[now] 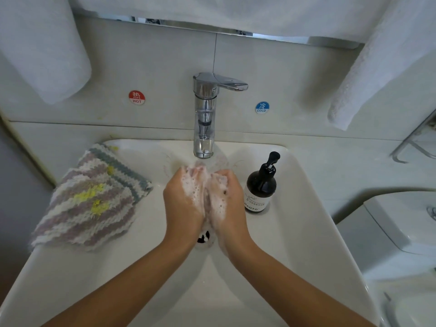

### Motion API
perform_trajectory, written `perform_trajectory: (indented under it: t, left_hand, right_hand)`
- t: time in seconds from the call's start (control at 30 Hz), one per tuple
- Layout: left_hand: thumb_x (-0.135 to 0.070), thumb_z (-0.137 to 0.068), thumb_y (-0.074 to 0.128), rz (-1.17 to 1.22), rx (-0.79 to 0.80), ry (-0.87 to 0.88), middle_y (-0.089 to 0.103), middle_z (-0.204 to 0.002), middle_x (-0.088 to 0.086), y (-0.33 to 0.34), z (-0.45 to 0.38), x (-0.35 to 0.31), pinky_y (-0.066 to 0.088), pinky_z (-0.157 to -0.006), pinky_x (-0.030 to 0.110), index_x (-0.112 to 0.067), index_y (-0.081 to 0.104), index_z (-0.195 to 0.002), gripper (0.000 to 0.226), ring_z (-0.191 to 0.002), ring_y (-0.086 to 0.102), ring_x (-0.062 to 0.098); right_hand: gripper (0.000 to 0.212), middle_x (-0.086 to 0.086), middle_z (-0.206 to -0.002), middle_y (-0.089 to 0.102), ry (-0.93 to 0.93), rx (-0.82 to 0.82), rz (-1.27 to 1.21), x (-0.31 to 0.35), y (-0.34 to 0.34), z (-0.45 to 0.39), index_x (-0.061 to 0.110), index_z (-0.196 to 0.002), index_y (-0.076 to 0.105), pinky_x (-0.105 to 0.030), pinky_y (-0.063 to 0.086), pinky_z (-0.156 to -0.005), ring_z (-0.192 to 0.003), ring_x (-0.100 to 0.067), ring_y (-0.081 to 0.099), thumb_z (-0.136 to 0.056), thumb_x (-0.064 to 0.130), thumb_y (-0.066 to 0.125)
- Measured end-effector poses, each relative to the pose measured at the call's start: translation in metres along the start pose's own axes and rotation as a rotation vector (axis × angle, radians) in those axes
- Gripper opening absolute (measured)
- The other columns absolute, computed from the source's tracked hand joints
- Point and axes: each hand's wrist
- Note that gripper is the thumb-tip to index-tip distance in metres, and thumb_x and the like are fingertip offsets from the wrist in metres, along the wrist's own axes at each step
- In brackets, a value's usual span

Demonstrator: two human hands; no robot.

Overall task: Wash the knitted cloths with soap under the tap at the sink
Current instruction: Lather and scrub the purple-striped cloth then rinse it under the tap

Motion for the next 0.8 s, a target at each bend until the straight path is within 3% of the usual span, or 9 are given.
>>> perform_trajectory:
  t: [0.13, 0.2, 0.3, 0.4, 0.47, 0.53, 0.6, 0.67, 0.8]
  left_hand:
    - [-0.018, -0.098, 0.055, 0.011, 0.080, -0.009, 0.056, -0.067, 0.006, -0.008, -0.008, 0.001, 0.050, -0.057, 0.038, -0.004, 0.049, -0.079, 0.025, -0.063, 0.059, 0.021]
    - [-0.014, -0.095, 0.059, -0.074, 0.144, 0.000, 0.056, -0.070, 0.001, -0.012, -0.011, -0.007, 0.050, -0.058, 0.033, -0.012, 0.048, -0.080, 0.019, -0.063, 0.057, 0.013]
    - [-0.005, -0.085, 0.065, -0.193, 0.230, 0.034, 0.055, -0.074, -0.009, -0.019, -0.017, -0.015, 0.051, -0.054, 0.022, -0.025, 0.044, -0.088, 0.030, -0.060, 0.057, 0.000]
    - [0.001, -0.080, 0.067, -0.444, 0.262, 0.072, 0.057, -0.080, -0.006, -0.027, -0.026, -0.015, 0.055, -0.059, 0.038, -0.026, 0.039, -0.101, 0.044, -0.067, 0.060, 0.010]
    - [0.005, -0.079, 0.061, -0.586, 0.281, 0.143, 0.056, -0.079, -0.004, -0.032, -0.032, -0.015, 0.049, -0.057, 0.036, -0.024, 0.040, -0.099, 0.041, -0.069, 0.057, 0.014]
    - [0.007, -0.080, 0.056, -0.669, 0.325, 0.216, 0.054, -0.079, 0.002, -0.038, -0.037, -0.014, 0.040, -0.053, 0.031, -0.019, 0.044, -0.095, 0.033, -0.068, 0.053, 0.017]
    - [0.005, -0.081, 0.055, -0.744, 0.365, 0.285, 0.054, -0.081, 0.007, -0.044, -0.042, -0.011, 0.034, -0.054, 0.032, -0.014, 0.051, -0.099, 0.027, -0.067, 0.051, 0.020]
    - [0.003, -0.084, 0.054, -0.784, 0.401, 0.324, 0.055, -0.077, 0.007, -0.050, -0.047, -0.007, 0.034, -0.053, 0.031, -0.010, 0.054, -0.099, 0.019, -0.064, 0.051, 0.021]
    - [0.002, -0.091, 0.050, -0.768, 0.497, 0.265, 0.061, -0.077, 0.014, -0.054, -0.049, -0.006, 0.049, -0.062, 0.039, -0.013, 0.052, -0.098, 0.017, -0.068, 0.061, 0.031]
  right_hand:
    - [0.014, 0.012, -0.092, 0.068, -0.049, 0.051, 0.047, -0.003, -0.011, -0.007, 0.025, -0.106, 0.059, -0.027, 0.056, -0.081, -0.091, -0.010, 0.066, -0.092, 0.022, 0.059]
    - [0.017, 0.014, -0.095, 0.068, -0.105, 0.061, 0.126, 0.001, -0.017, -0.009, 0.027, -0.107, 0.061, -0.028, 0.056, -0.082, -0.093, -0.008, 0.067, -0.090, 0.025, 0.058]
    - [0.017, 0.014, -0.086, 0.068, -0.114, 0.092, -0.020, 0.011, -0.028, -0.014, 0.009, -0.108, 0.063, -0.016, 0.052, -0.070, -0.083, -0.001, 0.066, -0.096, 0.006, 0.051]
    - [0.020, 0.001, -0.092, 0.067, -0.220, 0.155, 0.021, 0.018, -0.035, -0.016, 0.005, -0.099, 0.065, -0.012, 0.047, -0.071, -0.083, -0.001, 0.064, -0.089, -0.004, 0.051]
    - [0.026, -0.003, -0.094, 0.066, -0.287, 0.162, 0.205, 0.019, -0.037, -0.015, 0.015, -0.091, 0.065, -0.009, 0.044, -0.071, -0.083, -0.002, 0.061, -0.085, -0.008, 0.054]
    - [0.017, 0.006, -0.089, 0.063, -0.332, 0.167, 0.446, 0.020, -0.038, -0.014, 0.017, -0.093, 0.066, -0.008, 0.042, -0.069, -0.082, 0.000, 0.057, -0.079, 0.008, 0.060]
    - [0.023, 0.016, -0.084, 0.053, -0.311, 0.193, 0.609, 0.024, -0.039, -0.013, 0.017, -0.101, 0.065, -0.010, 0.041, -0.065, -0.077, 0.006, 0.053, -0.078, 0.020, 0.069]
    - [0.033, 0.015, -0.087, 0.049, -0.312, 0.241, 0.795, 0.024, -0.040, -0.013, 0.020, -0.110, 0.062, -0.013, 0.044, -0.065, -0.076, -0.001, 0.054, -0.079, 0.021, 0.072]
    - [0.030, 0.000, -0.099, 0.043, -0.339, 0.302, 1.039, 0.020, -0.044, -0.015, 0.014, -0.114, 0.058, -0.041, 0.050, -0.071, -0.078, -0.026, 0.056, -0.085, 0.012, 0.062]
Point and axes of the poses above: each hand's wrist, its own z-axis away from the middle knuckle, its own y-axis out of the palm, x = y × z
